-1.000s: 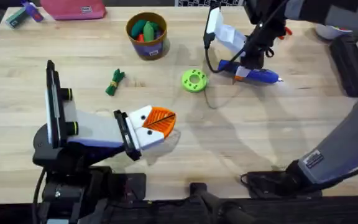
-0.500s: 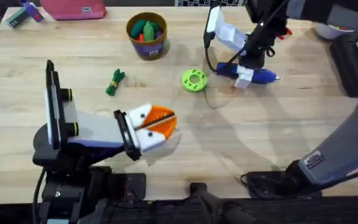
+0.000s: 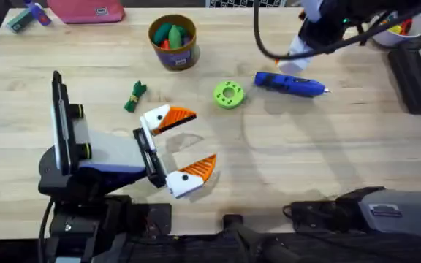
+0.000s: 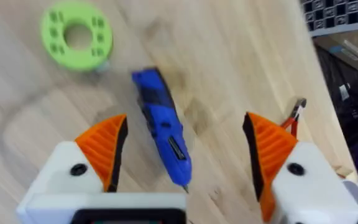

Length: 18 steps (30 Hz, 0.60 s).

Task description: Pick up the gripper from the table and insert it into the empty holder that is missing its gripper. Then pick up a screw, insert it into the mounting hole, and use the screwdriver to tighten it. Finally, clean up the table by picking up the vegetable and placing it into the bucket.

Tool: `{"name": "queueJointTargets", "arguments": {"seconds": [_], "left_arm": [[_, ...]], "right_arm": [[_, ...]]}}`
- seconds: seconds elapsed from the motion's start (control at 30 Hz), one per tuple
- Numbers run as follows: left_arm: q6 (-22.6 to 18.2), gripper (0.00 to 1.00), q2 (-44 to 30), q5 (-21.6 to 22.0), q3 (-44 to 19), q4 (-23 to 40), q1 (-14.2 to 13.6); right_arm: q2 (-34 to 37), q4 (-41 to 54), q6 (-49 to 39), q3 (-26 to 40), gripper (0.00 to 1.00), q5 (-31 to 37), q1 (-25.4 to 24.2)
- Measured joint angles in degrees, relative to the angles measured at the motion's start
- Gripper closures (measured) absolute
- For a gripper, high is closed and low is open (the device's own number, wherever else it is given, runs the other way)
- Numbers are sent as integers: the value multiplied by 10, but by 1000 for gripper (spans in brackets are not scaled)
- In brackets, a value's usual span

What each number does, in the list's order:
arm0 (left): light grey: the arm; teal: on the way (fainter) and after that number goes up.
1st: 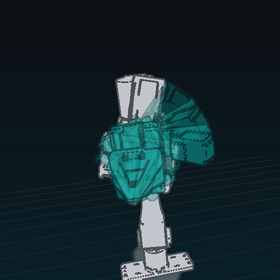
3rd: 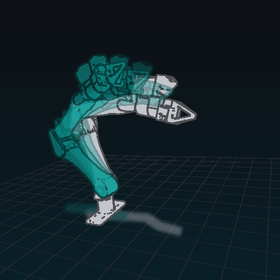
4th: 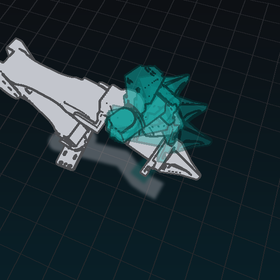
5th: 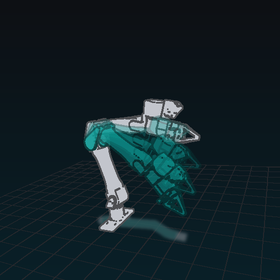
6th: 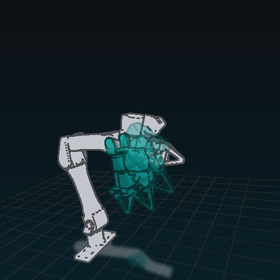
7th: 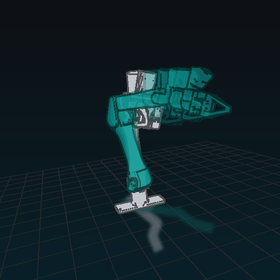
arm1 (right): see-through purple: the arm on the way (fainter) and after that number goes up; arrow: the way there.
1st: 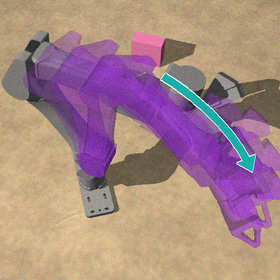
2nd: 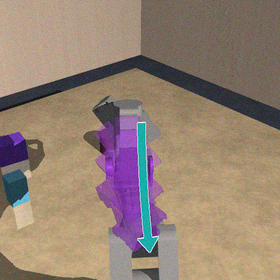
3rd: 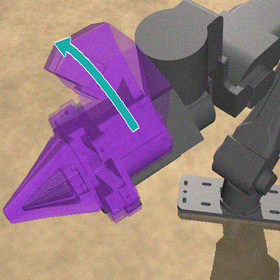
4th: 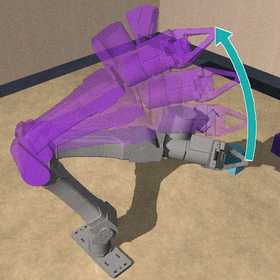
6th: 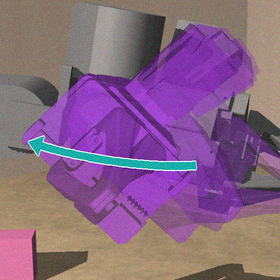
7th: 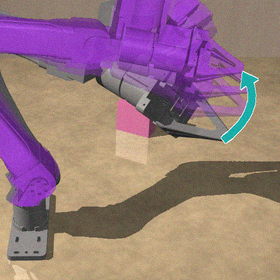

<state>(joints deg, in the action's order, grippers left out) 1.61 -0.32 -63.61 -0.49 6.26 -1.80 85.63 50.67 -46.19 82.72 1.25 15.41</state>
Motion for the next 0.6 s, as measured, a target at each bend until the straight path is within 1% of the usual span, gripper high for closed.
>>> {"name": "queueJointTargets", "arguments": {"seconds": [0.1, 0.23, 0.33, 0.37, 0.4, 0.47, 0.57, 0.6], "left_arm": [[3, 15, 0, 18, 0, -8, 0], [29, 15, 0, 56, 0, -13, 0], [38, 15, 0, 82, -5, -1, 0], [37, 15, 0, 93, -16, 20, 0], [36, 15, 0, 106, -31, 55, 0], [28, 15, 0, 138, -65, 139, 0], [7, 15, -18, 196, -138, 266, 0], [1, 15, -29, 216, -166, 298, 0]], "right_arm": [[-26, -11, 66, 0, 8, -2, 18], [-49, -9, 153, 0, 8, -7, 38], [-61, -7, 217, 0, 8, -9, 41], [-66, -7, 238, 0, 8, -9, 41], [-69, -7, 253, 0, 8, -9, 41], [-76, -7, 284, 0, 8, -9, 41], [-88, -7, 326, 0, 8, -10, 41], [-93, -6, 340, 0, 8, -10, 41]]}}
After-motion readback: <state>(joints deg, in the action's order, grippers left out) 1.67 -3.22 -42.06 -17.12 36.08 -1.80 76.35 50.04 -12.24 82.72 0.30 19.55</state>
